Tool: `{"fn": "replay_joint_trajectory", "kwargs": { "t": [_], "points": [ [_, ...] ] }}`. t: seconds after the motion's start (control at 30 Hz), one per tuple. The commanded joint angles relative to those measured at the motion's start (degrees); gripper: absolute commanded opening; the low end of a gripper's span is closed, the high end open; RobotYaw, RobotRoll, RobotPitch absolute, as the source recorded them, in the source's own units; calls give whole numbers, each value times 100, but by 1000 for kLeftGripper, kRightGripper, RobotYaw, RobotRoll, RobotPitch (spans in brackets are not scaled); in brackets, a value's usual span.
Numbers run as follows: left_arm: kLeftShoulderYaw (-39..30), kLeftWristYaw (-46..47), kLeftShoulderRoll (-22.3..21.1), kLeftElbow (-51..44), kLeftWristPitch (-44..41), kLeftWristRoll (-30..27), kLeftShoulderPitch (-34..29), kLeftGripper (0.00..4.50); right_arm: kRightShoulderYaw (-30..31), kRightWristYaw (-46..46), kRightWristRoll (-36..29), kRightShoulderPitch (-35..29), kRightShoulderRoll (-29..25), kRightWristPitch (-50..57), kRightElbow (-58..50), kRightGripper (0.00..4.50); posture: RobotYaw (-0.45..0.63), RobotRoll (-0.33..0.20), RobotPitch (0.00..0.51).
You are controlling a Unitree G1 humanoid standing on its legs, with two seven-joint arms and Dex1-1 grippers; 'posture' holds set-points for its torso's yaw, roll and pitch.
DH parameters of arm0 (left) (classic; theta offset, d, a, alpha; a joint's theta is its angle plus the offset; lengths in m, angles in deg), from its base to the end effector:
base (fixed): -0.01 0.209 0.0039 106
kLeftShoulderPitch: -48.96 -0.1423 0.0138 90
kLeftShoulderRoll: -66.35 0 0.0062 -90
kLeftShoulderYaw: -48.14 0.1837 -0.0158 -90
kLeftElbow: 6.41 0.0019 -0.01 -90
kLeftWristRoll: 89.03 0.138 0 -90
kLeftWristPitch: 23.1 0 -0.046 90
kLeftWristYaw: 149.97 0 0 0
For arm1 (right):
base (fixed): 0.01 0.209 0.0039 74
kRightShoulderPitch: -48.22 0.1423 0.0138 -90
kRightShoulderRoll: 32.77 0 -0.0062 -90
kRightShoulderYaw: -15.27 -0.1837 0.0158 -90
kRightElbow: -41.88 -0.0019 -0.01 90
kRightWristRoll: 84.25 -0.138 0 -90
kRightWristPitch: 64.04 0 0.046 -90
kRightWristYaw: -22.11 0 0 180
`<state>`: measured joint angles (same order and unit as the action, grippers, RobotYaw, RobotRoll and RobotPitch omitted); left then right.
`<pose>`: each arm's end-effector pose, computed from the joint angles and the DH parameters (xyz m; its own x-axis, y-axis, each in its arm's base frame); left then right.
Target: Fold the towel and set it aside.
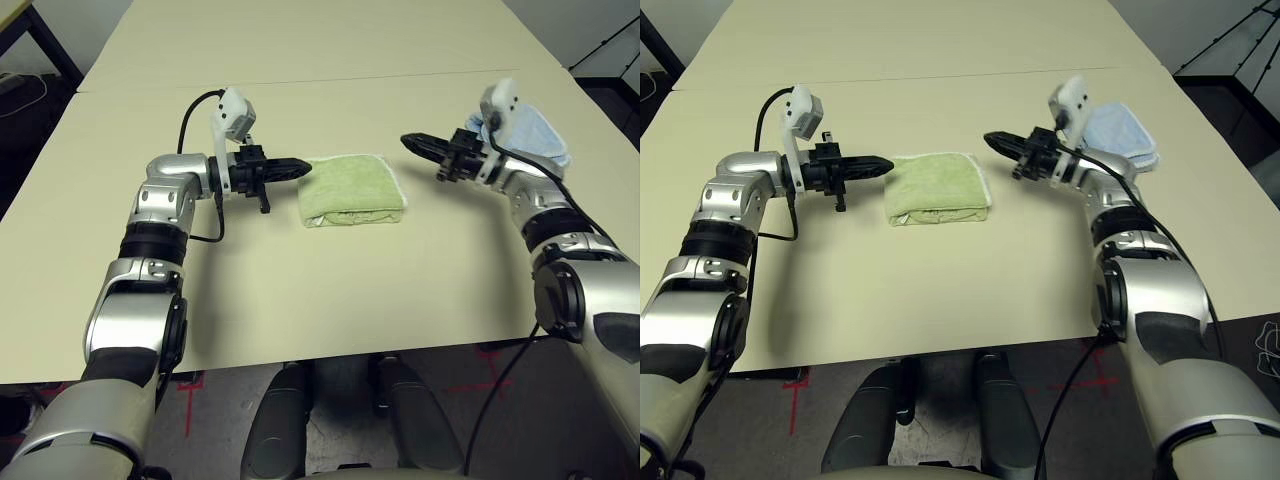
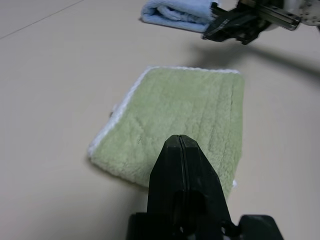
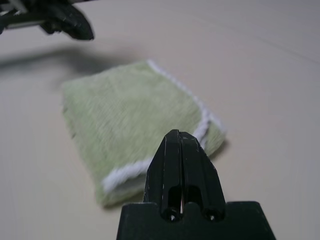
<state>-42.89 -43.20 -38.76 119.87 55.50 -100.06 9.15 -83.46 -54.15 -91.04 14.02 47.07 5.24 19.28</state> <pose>0.3380 0.2443 0.1955 0.4422 -0.8742 -0.2004 0.8946 0.4139 0.1686 0.3458 -0.2526 0.1522 0.4671 0.8817 -0.0671 -0.8620 0.4371 -0.2568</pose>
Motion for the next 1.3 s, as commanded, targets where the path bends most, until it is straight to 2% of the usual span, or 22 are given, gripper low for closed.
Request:
{"fn": "replay_joint_trajectory", "kwargs": {
  "t": [0.03,0.3,0.37,0.6,0.9,1.03,1.17,1.3],
  "points": [
    [51,202,-86,-53,265,112,-162,1290,91,-166,43,-58,-228,-288,-121,717,57,0,203],
    [100,558,-172,285,586,303,-61,4424,354,-550,211,47,-549,-772,36,3697,63,0,198],
    [154,608,-222,319,540,393,-52,4500,388,-619,230,65,-571,-813,54,4440,66,0,199],
    [297,371,-331,178,-178,316,-109,4500,360,-762,151,84,-551,-737,55,4479,68,0,197],
    [304,101,-138,319,-299,147,-120,4500,272,-924,-45,23,-566,-313,-21,4479,67,0,193],
    [310,119,-10,559,-1082,104,90,4500,280,-898,-86,21,-547,-299,-64,4479,59,0,192],
    [-23,323,157,1348,-2849,-243,657,4500,273,-898,-135,28,-511,-319,-118,4479,53,0,194],
    [-98,442,140,1953,-3680,-292,1049,4500,284,-886,-155,-10,-508,-345,-153,4479,50,0,196]
  ]
}}
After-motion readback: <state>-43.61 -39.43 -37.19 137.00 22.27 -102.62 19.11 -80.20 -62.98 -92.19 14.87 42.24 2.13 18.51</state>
